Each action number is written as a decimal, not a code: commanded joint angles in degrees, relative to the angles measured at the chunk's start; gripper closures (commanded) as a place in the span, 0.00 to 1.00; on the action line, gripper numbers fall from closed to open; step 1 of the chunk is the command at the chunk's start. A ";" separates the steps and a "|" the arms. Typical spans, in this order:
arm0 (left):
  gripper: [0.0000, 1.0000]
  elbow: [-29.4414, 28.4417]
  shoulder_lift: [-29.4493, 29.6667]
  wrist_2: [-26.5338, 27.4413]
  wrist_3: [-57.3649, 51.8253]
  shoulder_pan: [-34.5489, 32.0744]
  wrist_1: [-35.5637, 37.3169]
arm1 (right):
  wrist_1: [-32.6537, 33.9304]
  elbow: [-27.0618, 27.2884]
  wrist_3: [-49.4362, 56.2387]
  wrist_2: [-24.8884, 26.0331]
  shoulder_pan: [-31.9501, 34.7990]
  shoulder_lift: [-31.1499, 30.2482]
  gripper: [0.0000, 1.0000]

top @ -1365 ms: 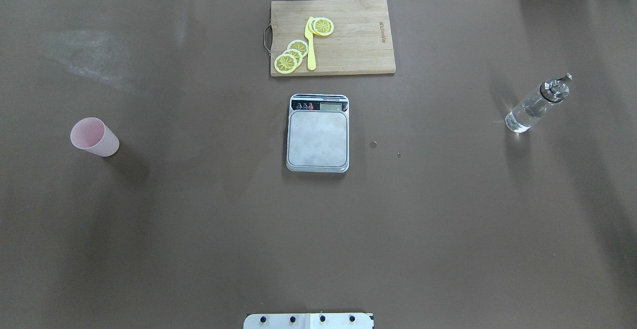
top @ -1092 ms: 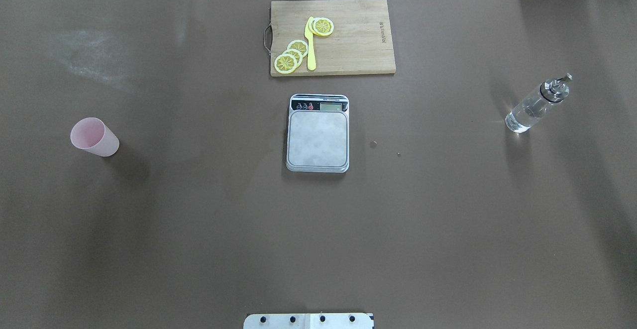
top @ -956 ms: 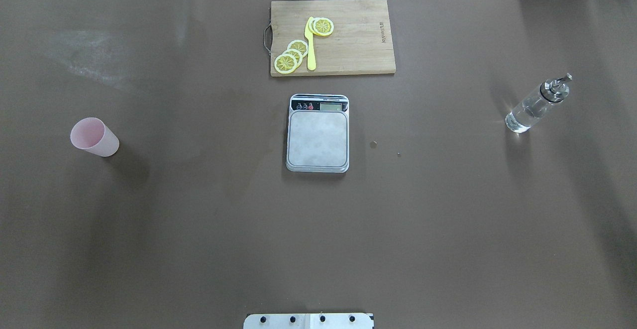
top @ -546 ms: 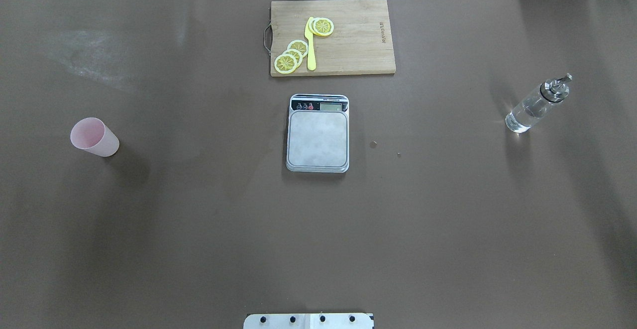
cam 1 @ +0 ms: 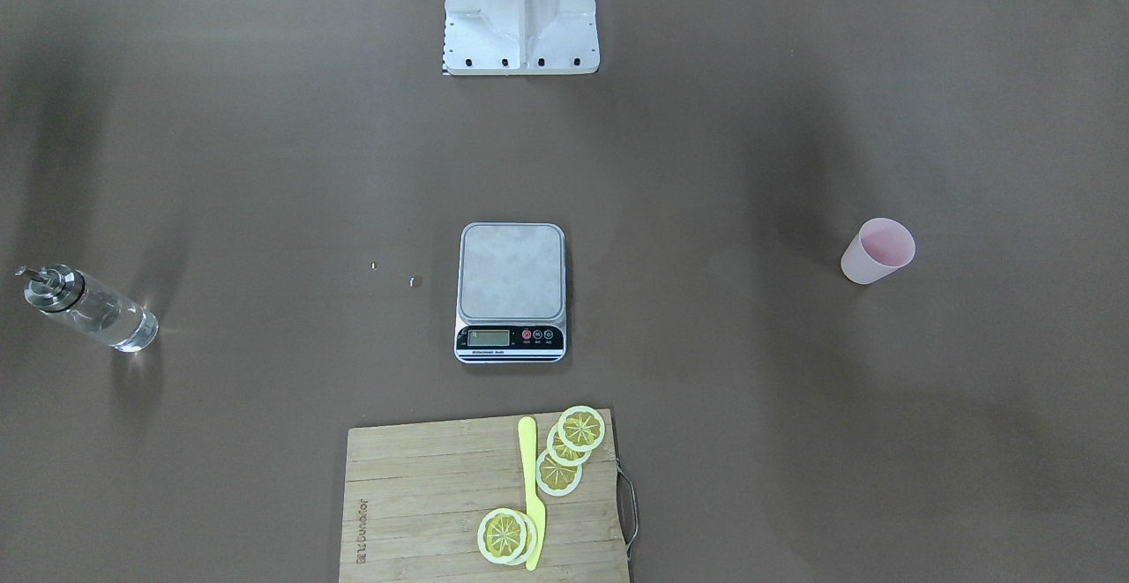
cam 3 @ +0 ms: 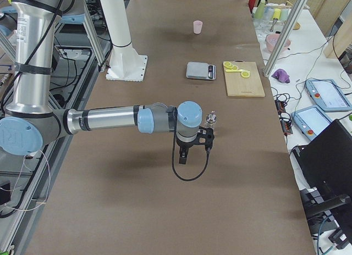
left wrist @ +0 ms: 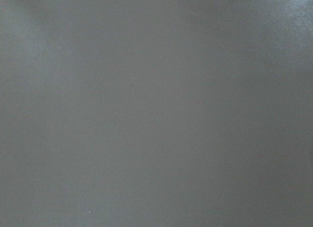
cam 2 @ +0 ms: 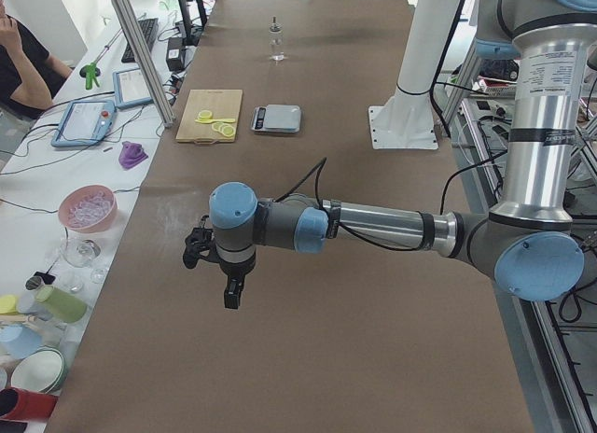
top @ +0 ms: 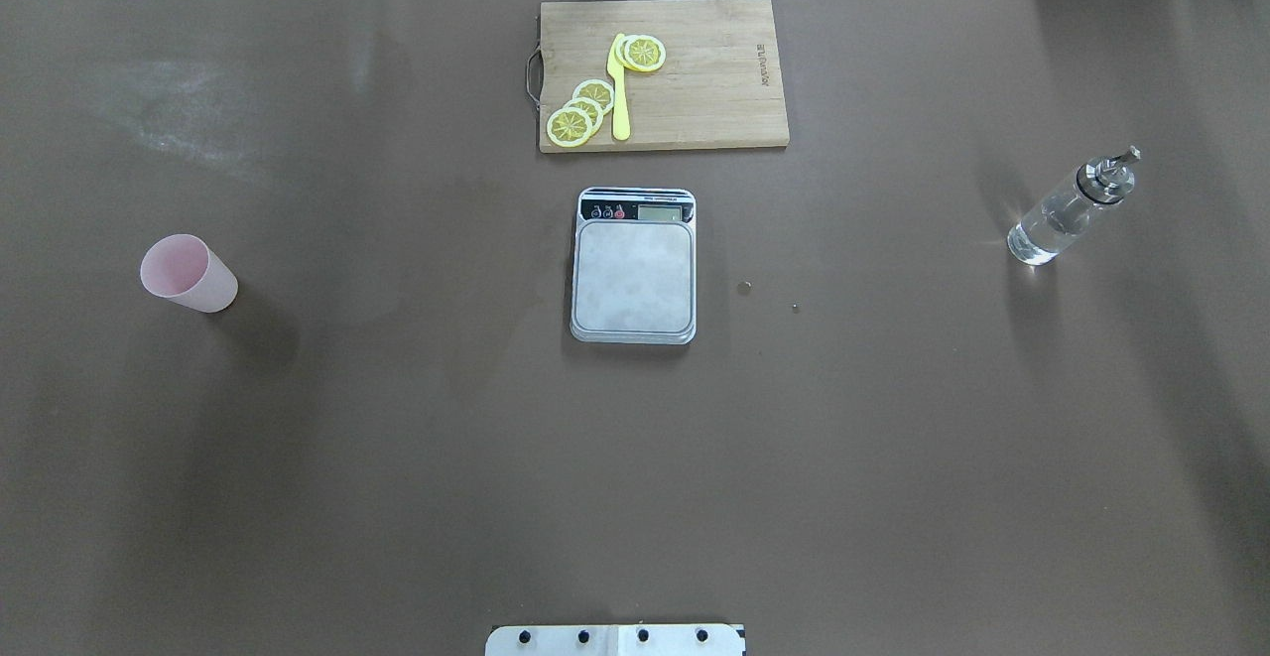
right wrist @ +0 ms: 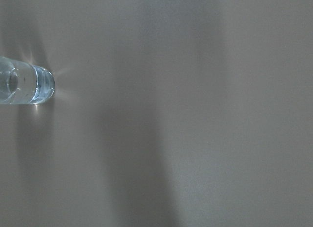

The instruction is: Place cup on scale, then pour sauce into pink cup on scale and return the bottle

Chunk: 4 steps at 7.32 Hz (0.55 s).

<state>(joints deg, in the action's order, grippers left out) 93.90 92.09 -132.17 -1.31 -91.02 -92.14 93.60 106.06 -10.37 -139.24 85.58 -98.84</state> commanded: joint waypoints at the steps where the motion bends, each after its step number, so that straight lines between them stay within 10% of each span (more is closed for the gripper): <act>1: 0.01 -0.65 -0.67 -0.45 -3.60 -0.03 -1.01 | 0.00 0.46 0.00 -0.33 0.02 0.14 0.00; 4: 0.01 -0.47 -1.04 -0.55 -4.05 -0.03 -2.17 | 0.00 0.99 0.00 -0.60 0.02 0.06 0.00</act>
<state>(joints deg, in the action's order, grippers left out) 93.22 91.13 -132.64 -5.40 -91.01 -94.45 93.60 106.97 -10.46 -139.69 85.60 -98.72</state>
